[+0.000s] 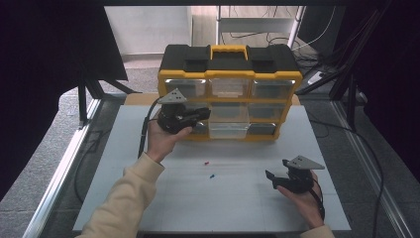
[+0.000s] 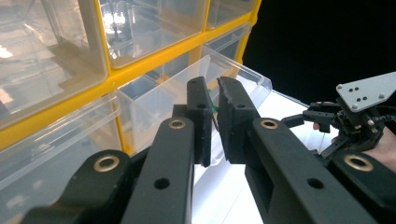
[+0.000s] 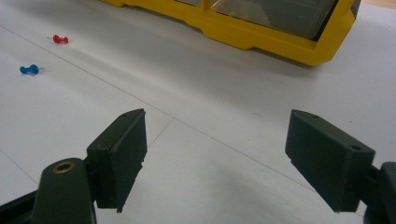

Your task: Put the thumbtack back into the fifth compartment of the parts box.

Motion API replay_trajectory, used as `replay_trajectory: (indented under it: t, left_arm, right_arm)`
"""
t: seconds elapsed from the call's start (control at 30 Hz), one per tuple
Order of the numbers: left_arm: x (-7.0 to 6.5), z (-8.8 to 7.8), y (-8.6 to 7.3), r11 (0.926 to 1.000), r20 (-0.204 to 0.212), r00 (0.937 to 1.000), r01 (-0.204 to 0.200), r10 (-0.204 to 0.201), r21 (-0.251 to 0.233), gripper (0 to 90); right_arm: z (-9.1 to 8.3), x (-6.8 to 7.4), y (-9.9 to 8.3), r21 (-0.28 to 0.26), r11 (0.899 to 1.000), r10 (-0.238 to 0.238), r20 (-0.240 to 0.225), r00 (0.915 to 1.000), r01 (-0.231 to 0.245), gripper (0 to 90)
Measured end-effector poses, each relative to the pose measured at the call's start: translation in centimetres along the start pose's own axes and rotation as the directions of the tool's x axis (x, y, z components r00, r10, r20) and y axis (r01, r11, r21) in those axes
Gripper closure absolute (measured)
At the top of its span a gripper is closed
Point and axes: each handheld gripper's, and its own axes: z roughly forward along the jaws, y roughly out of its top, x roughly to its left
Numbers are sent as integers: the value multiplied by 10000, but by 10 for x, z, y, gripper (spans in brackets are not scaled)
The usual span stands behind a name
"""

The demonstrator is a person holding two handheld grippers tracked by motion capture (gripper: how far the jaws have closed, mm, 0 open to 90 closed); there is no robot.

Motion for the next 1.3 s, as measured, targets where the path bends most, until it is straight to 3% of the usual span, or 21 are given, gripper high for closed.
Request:
replay_trajectory:
  t: [0.93, 1.17, 1.23, 1.27, 1.3]
  left_arm:
    - [-6, 44, 24, 9988, 14, 9999, -156, 156, 460, 827]
    - [-4, 55, 23, 9984, -38, 9999, -96, 98, 560, 819]
    - [-4, 56, 22, 9986, -20, 9999, -123, 124, 511, 796]
    - [-4, 56, 21, 9986, 16, 9997, -251, 250, 457, 752]
    - [-5, 56, 21, 9988, -17, 9994, -359, 360, 344, 653]
  right_arm:
    - [-3, 1, 0, -37, 10000, 3, -29, 10000, -3, 210]
    - [-3, 0, -1, -37, 10000, 49, -29, 10000, -49, 210]
    - [-2, 0, 0, -22, 10000, 19, -21, 10000, -19, 210]
    - [-2, 0, 0, -23, 10000, 18, -22, 10000, -18, 210]
    - [-3, 0, 0, -24, 10000, 19, -28, 10000, -19, 210]
